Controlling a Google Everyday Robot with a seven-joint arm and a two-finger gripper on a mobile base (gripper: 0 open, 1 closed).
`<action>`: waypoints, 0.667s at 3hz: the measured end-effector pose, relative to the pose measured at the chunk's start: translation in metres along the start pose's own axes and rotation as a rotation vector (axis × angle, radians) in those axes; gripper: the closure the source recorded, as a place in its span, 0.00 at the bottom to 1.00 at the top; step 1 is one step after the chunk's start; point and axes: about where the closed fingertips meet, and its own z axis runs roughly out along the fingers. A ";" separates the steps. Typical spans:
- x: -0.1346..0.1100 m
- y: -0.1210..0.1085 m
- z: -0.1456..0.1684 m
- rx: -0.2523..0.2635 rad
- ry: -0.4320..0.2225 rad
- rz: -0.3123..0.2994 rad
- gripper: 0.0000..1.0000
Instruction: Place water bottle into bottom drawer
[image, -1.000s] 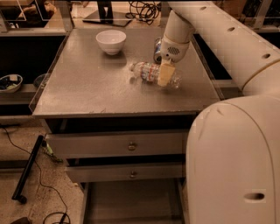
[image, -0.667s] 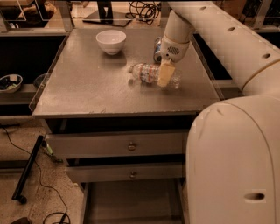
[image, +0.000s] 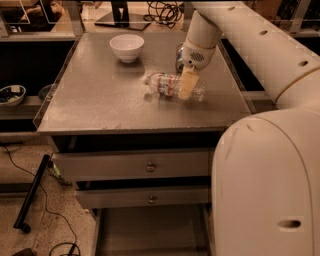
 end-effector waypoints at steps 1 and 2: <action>-0.004 -0.001 -0.041 0.052 -0.044 -0.021 1.00; 0.001 0.001 -0.066 0.078 -0.077 -0.024 1.00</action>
Offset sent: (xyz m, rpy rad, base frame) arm -0.0273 -0.0306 0.0975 0.0695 -0.0963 0.0165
